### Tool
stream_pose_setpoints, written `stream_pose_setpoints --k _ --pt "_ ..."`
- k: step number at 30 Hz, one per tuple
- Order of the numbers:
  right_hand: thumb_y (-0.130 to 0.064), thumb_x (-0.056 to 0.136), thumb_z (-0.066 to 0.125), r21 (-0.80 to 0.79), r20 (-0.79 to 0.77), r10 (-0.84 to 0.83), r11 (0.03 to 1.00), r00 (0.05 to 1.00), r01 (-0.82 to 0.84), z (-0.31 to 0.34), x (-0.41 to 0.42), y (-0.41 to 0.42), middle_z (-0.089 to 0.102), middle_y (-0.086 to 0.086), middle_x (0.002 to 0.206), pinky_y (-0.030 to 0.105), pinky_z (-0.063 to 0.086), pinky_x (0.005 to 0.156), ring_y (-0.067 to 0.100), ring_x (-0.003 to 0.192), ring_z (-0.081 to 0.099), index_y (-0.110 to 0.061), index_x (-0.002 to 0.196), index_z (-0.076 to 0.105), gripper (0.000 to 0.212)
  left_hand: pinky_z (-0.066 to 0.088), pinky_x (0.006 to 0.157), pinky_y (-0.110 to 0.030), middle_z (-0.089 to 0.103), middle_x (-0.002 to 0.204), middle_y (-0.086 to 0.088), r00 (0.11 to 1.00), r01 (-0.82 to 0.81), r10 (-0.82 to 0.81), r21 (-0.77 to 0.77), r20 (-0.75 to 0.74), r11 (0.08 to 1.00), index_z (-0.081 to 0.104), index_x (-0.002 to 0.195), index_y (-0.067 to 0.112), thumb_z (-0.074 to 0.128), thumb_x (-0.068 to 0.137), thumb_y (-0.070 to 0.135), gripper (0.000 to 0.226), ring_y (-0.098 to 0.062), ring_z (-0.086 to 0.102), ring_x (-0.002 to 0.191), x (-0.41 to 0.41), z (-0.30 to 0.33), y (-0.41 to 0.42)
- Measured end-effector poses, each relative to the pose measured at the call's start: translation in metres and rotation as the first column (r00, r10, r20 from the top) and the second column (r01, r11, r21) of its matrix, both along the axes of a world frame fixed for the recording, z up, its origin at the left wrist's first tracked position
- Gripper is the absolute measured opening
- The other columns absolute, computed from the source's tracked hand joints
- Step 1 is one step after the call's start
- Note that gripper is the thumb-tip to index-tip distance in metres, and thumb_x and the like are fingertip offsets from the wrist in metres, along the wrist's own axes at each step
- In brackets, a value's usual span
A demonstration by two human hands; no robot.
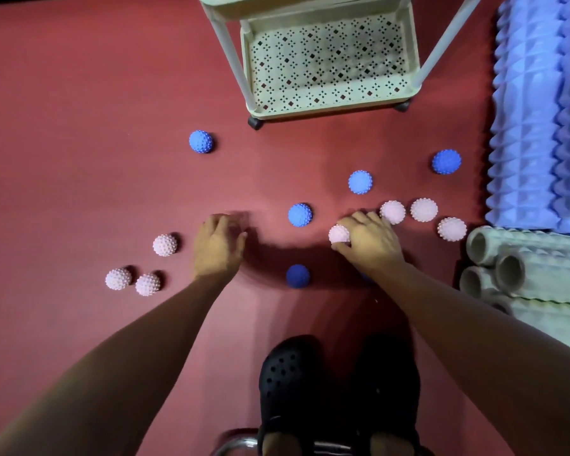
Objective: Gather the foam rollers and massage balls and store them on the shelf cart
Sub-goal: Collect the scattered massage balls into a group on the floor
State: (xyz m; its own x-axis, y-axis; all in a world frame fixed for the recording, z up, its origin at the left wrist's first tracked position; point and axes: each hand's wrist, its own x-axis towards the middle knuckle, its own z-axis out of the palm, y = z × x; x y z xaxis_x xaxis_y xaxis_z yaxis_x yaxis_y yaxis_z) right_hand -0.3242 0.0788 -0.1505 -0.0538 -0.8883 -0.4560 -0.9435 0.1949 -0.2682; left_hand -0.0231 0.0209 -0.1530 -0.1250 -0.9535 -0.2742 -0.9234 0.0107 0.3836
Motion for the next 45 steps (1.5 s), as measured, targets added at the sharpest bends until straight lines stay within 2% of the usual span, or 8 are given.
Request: stream_pose_setpoints --k 4,8,14,20,25,30,38,45 --pt "-0.052 0.083 0.072 -0.042 0.021 -0.012 0.999 1.0 0.013 -0.002 0.0 0.002 0.061 0.003 0.129 0.043 0.038 0.104 0.031 0.119 0.052 -0.02 0.134 0.061 0.061 0.04 0.098 -0.053 0.05 0.138 -0.022 0.963 -0.117 0.155 -0.176 0.221 0.977 0.057 0.133 0.009 0.066 0.09 0.027 0.048 -0.045 0.048 0.116 0.047 0.0 0.002" --pt "-0.05 0.082 0.075 -0.122 0.054 -0.027 0.992 0.998 0.034 0.0 0.002 0.004 0.06 0.004 0.131 0.044 0.042 0.101 0.032 0.117 0.055 -0.017 0.138 0.059 0.067 0.033 0.11 -0.056 0.031 0.155 -0.019 0.878 -0.391 0.366 0.023 0.309 0.92 0.041 0.15 0.018 0.067 0.09 0.02 0.065 -0.049 0.038 0.132 0.076 -0.006 0.01" --pt "-0.044 0.086 0.071 -0.172 0.102 -0.049 0.983 0.994 0.066 0.004 -0.008 0.013 0.059 0.001 0.132 0.04 0.036 0.105 0.029 0.119 0.055 -0.021 0.139 0.059 0.059 0.045 0.083 -0.056 0.04 0.129 -0.026 0.893 -0.41 0.385 0.07 0.232 0.909 0.041 0.133 0.008 0.048 0.101 0.015 0.034 -0.052 0.059 0.096 0.082 0.004 -0.002" --pt "-0.04 0.094 0.067 -0.267 0.204 -0.116 0.949 0.972 0.169 0.011 -0.016 0.002 0.063 -0.001 0.126 0.041 0.04 0.103 0.026 0.115 0.056 -0.02 0.131 0.064 0.042 0.052 0.088 -0.037 0.065 0.111 -0.002 0.832 -0.503 0.468 -0.047 -0.297 0.863 0.058 0.12 0.014 0.075 0.089 0.032 0.04 -0.029 0.068 0.096 0.016 0.021 -0.019" --pt "-0.044 0.099 0.059 0.008 0.674 -0.441 0.807 0.593 0.591 0.041 0.0 -0.031 0.074 -0.011 0.105 0.029 0.049 0.098 0.009 0.103 0.067 -0.029 0.107 0.069 0.019 0.051 0.083 -0.015 0.071 0.106 0.012 0.791 -0.157 0.217 0.153 -0.573 0.976 0.068 0.115 0.017 0.086 0.081 0.022 0.039 -0.005 0.067 0.093 -0.102 0.048 -0.027" --pt "-0.03 0.092 0.074 0.149 0.733 -0.474 0.812 0.488 0.564 0.043 -0.005 -0.038 0.075 -0.009 0.093 0.011 0.05 0.078 -0.005 0.08 0.068 -0.02 0.112 0.069 0.023 0.052 0.096 -0.03 0.07 0.117 0.009 0.788 0.166 -0.088 0.073 -0.609 0.983 0.067 0.122 0.018 0.078 0.083 0.011 0.04 -0.003 0.066 0.107 -0.149 0.045 -0.019" --pt "-0.046 0.077 0.079 -0.035 0.284 -0.491 0.853 0.823 0.521 0.006 -0.032 -0.026 0.072 -0.002 0.11 0.041 0.052 0.092 0.025 0.104 0.063 -0.033 0.118 0.065 0.045 0.034 0.109 -0.03 0.046 0.136 -0.008 0.97 0.039 0.021 0.237 -0.242 0.971 0.057 0.138 0.021 0.072 0.091 0.023 0.05 -0.03 0.049 0.124 -0.119 0.001 -0.017" --pt "-0.045 0.086 0.072 -0.156 0.098 -0.3 0.937 0.949 0.313 -0.003 -0.036 -0.018 0.064 -0.002 0.125 0.037 0.044 0.1 0.027 0.111 0.051 -0.025 0.124 0.07 0.043 0.047 0.108 -0.037 0.06 0.13 -0.005 0.91 -0.002 0.15 0.355 -0.388 0.935 0.056 0.138 0.026 0.072 0.092 0.028 0.048 -0.022 0.061 0.118 -0.13 -0.01 -0.016"
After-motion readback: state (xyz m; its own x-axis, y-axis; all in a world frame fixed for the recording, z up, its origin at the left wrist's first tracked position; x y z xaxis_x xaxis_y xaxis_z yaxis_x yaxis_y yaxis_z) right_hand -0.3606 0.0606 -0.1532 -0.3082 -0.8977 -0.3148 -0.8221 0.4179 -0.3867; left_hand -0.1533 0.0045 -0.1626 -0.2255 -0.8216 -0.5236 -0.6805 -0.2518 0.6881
